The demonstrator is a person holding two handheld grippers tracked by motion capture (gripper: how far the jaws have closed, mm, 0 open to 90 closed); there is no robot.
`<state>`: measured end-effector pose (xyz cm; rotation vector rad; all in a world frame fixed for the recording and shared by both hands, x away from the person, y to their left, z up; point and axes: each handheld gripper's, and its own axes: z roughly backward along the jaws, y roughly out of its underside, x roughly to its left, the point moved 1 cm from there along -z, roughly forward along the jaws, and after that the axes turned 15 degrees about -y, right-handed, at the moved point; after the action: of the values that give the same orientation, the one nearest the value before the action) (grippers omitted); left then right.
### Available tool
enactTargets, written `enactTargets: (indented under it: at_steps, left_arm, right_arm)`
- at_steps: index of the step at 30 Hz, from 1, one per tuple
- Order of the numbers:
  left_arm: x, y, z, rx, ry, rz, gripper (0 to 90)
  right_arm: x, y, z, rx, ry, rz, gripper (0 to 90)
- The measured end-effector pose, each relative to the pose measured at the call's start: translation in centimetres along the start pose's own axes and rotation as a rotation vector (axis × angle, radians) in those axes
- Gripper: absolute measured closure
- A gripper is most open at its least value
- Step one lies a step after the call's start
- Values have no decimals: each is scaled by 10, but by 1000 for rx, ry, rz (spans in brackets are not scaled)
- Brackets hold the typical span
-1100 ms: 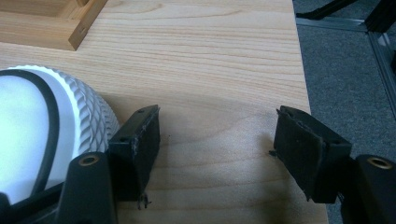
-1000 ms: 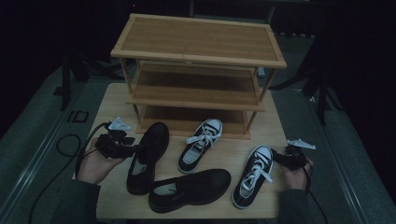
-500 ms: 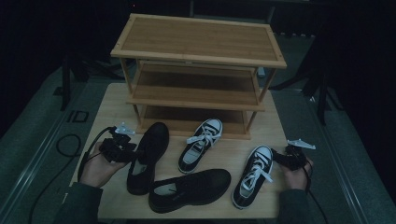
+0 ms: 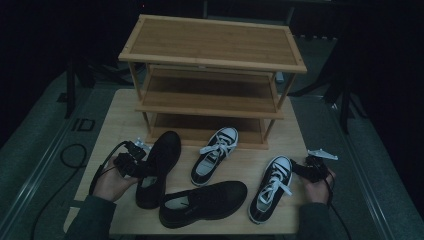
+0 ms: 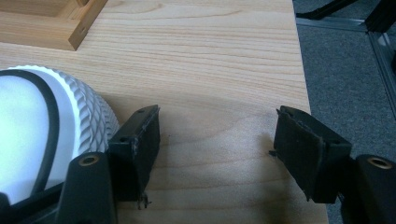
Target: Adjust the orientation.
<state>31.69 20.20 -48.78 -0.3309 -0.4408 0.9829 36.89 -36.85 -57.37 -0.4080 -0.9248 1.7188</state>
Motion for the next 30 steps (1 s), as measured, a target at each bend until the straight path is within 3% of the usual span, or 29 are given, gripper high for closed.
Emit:
enactTargets:
  at_steps: [8, 19, 26, 30]
  left_arm:
    - [6, -1, 4, 4, -1, 1, 812]
    - [28, 4, 5, 23, -31, 14, 862]
    - [46, 10, 3, 20, -63, 50, 865]
    - [45, 11, 4, -7, -75, 17, 871]
  right_arm:
    - [0, 0, 0, 0, 0, 1, 312]
    - [0, 0, 0, 0, 0, 1, 312]
    - [0, 0, 0, 0, 0, 0, 312]
    - [0, 0, 0, 0, 0, 0, 312]
